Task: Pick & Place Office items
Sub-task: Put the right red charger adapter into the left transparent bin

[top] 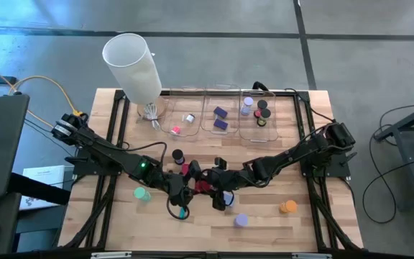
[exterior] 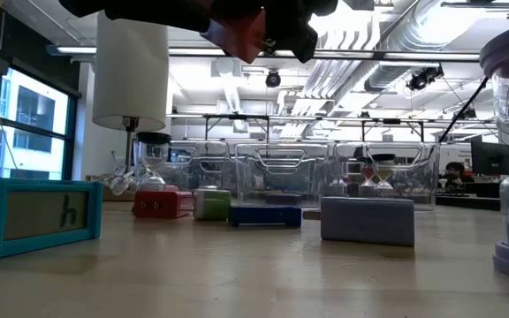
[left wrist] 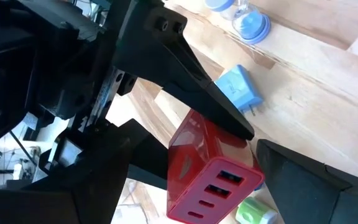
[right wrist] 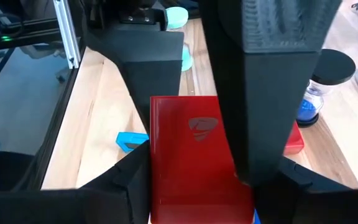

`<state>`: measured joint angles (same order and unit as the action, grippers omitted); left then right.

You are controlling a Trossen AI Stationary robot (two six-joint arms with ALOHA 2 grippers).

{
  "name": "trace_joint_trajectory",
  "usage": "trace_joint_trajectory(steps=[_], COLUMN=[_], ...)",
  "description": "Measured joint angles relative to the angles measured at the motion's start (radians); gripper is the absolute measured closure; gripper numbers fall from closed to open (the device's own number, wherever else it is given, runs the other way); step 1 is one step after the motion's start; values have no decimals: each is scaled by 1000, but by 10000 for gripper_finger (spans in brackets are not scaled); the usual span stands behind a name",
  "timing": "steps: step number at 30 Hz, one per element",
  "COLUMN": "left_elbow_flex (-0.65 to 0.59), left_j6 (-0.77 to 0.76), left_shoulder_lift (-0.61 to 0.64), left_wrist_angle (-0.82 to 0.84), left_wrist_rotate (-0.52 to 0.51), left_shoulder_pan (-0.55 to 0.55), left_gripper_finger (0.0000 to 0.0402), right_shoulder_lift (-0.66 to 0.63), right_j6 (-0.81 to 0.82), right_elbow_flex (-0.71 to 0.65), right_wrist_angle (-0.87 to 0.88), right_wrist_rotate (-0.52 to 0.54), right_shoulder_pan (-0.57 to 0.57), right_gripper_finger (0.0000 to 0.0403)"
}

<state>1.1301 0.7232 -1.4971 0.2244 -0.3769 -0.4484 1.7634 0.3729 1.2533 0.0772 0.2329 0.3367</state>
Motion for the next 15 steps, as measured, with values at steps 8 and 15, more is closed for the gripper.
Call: trace_joint_trajectory(steps=[8, 15], left_elbow_flex=[0, -1], left_j6=[-34, -37], left_shoulder_lift=[0, 0], left_wrist_angle=[-4, -20], left_wrist_rotate=[6, 31], left_shoulder_pan=[12, 39], left_gripper_finger=[61, 61], right_shoulder_lift=[0, 0], right_j6=[19, 17], right_elbow_flex=[0, 0], right_wrist_angle=[8, 20], right_wrist_rotate=[-8, -6], right_shoulder_pan=[1, 1], right_gripper_finger=[208, 208])
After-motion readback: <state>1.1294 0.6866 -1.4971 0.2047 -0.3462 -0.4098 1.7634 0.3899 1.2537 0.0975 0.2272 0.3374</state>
